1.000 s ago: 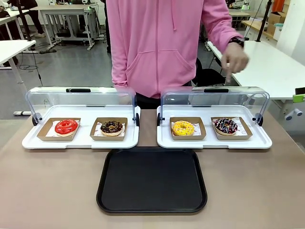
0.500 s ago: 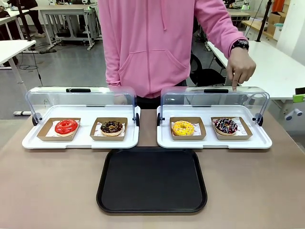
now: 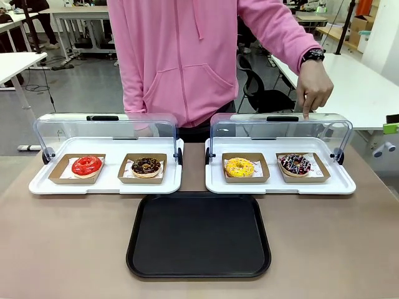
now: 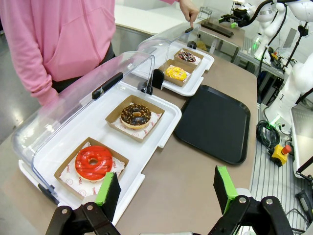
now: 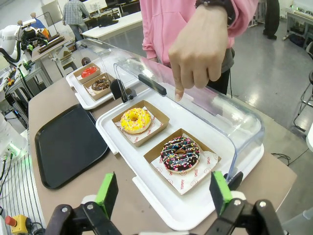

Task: Move the fourth donut from the left to the tray.
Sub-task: Pick up the Paper togo box containing the Donut indicated by the person and place it on the Handle tray.

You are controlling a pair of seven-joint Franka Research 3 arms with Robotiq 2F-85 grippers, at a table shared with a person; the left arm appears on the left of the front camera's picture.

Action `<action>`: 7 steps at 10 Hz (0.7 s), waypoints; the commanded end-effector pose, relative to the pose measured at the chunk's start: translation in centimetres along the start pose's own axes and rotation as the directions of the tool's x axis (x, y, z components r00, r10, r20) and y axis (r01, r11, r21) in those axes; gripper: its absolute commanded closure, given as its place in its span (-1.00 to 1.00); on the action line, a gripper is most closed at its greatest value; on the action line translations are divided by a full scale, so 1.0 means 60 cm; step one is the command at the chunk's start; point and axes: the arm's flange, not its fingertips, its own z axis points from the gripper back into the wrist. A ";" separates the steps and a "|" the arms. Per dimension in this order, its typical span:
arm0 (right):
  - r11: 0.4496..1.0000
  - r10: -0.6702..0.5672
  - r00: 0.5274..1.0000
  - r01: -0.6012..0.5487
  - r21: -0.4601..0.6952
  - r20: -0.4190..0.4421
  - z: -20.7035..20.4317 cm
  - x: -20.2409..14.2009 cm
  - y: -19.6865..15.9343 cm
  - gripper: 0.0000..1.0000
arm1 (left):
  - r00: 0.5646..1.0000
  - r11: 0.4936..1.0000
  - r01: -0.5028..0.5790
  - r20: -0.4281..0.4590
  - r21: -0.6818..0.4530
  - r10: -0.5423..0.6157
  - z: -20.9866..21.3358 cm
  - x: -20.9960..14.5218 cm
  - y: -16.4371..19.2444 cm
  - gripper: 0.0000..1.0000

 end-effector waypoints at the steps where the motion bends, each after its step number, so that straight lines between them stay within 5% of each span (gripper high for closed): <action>1: 1.000 0.030 0.999 -0.030 -0.002 0.033 -0.002 0.003 -0.006 -1.00 | 1.000 1.000 0.024 0.004 -0.009 -0.024 0.004 -0.002 0.002 -1.00; 4: 1.000 0.030 0.999 -0.030 -0.002 0.033 -0.002 0.003 -0.006 -1.00 | 1.000 1.000 0.024 0.004 -0.009 -0.024 0.004 -0.002 0.002 -1.00; 5: 1.000 0.000 1.000 0.000 0.000 0.000 0.000 0.000 0.000 -1.00 | 1.000 1.000 0.024 0.004 -0.009 -0.024 0.004 -0.002 0.002 -1.00; 7: 0.990 0.137 0.979 -0.138 0.001 -0.150 -0.037 0.064 0.016 -1.00 | 1.000 1.000 0.024 0.004 -0.009 -0.024 0.004 -0.002 0.002 -1.00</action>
